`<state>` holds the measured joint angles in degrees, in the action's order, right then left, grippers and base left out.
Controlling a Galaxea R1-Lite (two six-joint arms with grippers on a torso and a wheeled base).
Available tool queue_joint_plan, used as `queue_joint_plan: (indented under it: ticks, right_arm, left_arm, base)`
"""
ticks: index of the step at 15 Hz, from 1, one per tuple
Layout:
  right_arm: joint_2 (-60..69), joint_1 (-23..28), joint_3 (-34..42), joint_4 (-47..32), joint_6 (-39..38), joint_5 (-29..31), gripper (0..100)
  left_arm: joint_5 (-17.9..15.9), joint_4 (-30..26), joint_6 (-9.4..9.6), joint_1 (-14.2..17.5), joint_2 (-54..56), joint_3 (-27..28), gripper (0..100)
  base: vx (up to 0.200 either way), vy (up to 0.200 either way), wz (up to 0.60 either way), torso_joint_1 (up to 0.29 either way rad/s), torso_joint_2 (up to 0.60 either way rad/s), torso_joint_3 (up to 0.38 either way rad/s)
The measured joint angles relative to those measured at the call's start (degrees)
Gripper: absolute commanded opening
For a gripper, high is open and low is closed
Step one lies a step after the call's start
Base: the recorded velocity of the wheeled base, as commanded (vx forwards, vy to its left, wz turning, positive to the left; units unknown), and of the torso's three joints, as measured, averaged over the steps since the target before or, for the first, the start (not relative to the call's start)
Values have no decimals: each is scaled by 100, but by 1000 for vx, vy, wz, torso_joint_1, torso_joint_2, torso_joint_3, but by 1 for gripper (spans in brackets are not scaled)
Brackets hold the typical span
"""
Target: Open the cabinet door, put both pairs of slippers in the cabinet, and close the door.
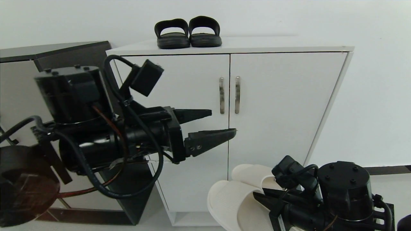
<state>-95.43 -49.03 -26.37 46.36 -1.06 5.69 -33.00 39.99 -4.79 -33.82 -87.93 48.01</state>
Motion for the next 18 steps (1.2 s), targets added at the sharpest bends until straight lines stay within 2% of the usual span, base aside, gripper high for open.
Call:
queue_joint_plan:
  ticks: [2,6,8,11,13,18]
  right_arm:
    - [-2,0,0,6,0,0,0]
    - [0,0,0,11,-6,0,0]
    - [0,0,0,11,-6,0,0]
    - [-7,2,0,11,-9,0,0]
    - [-10,-2,0,11,-9,0,0]
    - [-11,0,0,11,-9,-6,0]
  left_arm:
    - [-143,-488,-199,-41,-245,640,100]
    - [-269,-1087,-369,-72,-757,1720,100]
    - [-272,-1215,-440,-101,-1045,2170,100]
    - [-269,-1251,-812,-121,-1320,2575,100]
    - [-206,-1253,-845,-124,-1447,2704,100]
    - [205,-1253,-847,-118,-1673,2872,100]
  base:
    - [0,0,0,0,0,0]
    - [0,0,0,0,0,0]
    - [0,0,0,0,0,0]
    - [0,0,0,0,0,0]
    - [0,0,0,0,0,0]
    - [0,0,0,0,0,0]
